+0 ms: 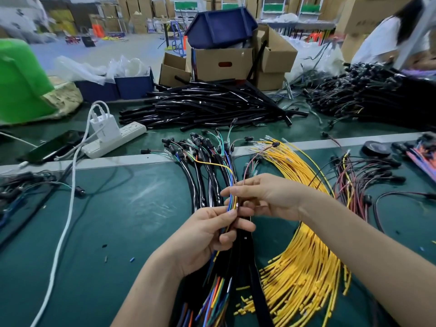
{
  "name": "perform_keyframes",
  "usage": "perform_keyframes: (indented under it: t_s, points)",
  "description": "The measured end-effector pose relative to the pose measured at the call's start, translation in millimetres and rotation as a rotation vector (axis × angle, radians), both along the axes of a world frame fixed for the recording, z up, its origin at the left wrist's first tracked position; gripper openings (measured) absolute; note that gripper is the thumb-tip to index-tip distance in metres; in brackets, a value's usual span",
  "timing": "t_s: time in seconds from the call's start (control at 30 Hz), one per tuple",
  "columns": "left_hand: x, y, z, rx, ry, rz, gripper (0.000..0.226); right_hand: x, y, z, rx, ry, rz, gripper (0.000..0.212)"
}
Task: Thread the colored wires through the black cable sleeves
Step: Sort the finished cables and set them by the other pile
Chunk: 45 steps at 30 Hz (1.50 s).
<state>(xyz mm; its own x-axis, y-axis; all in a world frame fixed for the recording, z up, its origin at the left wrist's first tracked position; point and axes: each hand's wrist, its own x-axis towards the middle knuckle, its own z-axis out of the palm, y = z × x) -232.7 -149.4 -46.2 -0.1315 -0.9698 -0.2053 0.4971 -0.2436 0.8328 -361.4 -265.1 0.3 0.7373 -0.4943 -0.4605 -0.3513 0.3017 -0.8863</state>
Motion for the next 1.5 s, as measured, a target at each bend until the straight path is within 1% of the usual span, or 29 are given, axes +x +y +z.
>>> perform_keyframes:
  t_s: [0.03,0.1,0.2,0.3,0.4,0.5,0.63,0.7,0.77,0.83,0.97,1.07,1.17,1.23,1.27,1.33,1.37,1.43,1.5]
  points:
    - [-0.1,0.1,-0.2,-0.005,-0.013,0.003,0.030,1.5,-0.4,-1.2,0.028,-0.011,0.010,0.019]
    - [-0.3,-0.6,-0.2,-0.011,-0.037,0.053,0.031,6.3,-1.5,-1.1,0.070,-0.093,-0.034,0.012]
    - [2.6,-4.2,-0.2,-0.046,-0.080,0.282,0.026,10.4,-9.9,6.6,0.008,-0.254,-0.229,0.008]
    - [10.0,-7.9,-2.3,-0.075,-0.143,0.557,0.018,10.7,-22.5,12.3,-0.089,-0.337,-0.387,0.007]
    - [12.5,-9.2,-4.8,-0.035,-0.123,0.679,0.014,8.8,-30.5,9.3,-0.149,-0.392,-0.491,0.008]
    - [11.5,-9.9,-6.0,-0.024,-0.082,0.739,0.013,6.2,-31.5,5.0,-0.154,-0.402,-0.483,0.006]
    - [10.2,-9.9,-6.5,-0.037,-0.103,0.787,0.014,10.2,-20.5,-4.7,-0.043,-0.359,-0.384,0.008]
    - [9.4,-10.7,-5.8,-0.044,-0.076,0.812,0.012,11.6,-17.0,-8.5,-0.001,-0.350,-0.347,0.009]
    - [8.5,-11.4,-3.2,-0.062,0.000,0.824,0.011,10.9,-17.1,-8.8,0.037,-0.357,-0.347,0.008]
    - [8.6,-11.2,0.0,-0.066,0.136,0.804,0.019,8.3,-19.3,-7.0,0.068,-0.373,-0.365,0.008]
    - [9.5,-9.0,7.1,-0.053,0.335,0.722,0.021,1.9,-23.5,-1.6,0.134,-0.429,-0.386,0.022]
    - [7.8,-8.5,10.8,-0.050,0.464,0.663,0.022,-1.2,-24.8,0.2,0.167,-0.441,-0.375,0.014]
    - [7.9,-6.8,12.2,-0.017,0.582,0.599,0.023,-0.6,-24.7,-2.0,0.181,-0.433,-0.369,0.010]
    - [8.8,-5.7,12.1,0.006,0.624,0.554,0.026,0.6,-23.0,-3.5,0.183,-0.431,-0.353,0.008]
    - [8.5,-5.1,12.0,0.006,0.632,0.531,0.033,1.1,-21.5,-4.3,0.181,-0.428,-0.345,0.009]
    - [7.6,-5.5,10.8,-0.016,0.623,0.489,0.060,2.0,-18.5,-6.5,0.180,-0.424,-0.338,0.010]
    - [7.6,-5.7,10.3,-0.025,0.617,0.481,0.067,2.9,-16.5,-7.6,0.183,-0.423,-0.334,0.008]
    - [7.6,-6.8,10.2,-0.038,0.618,0.487,0.067,5.3,-12.4,-7.8,0.204,-0.419,-0.318,0.005]
    - [8.0,-7.3,11.5,-0.040,0.632,0.505,0.064,7.3,-9.0,-7.1,0.215,-0.395,-0.292,0.010]
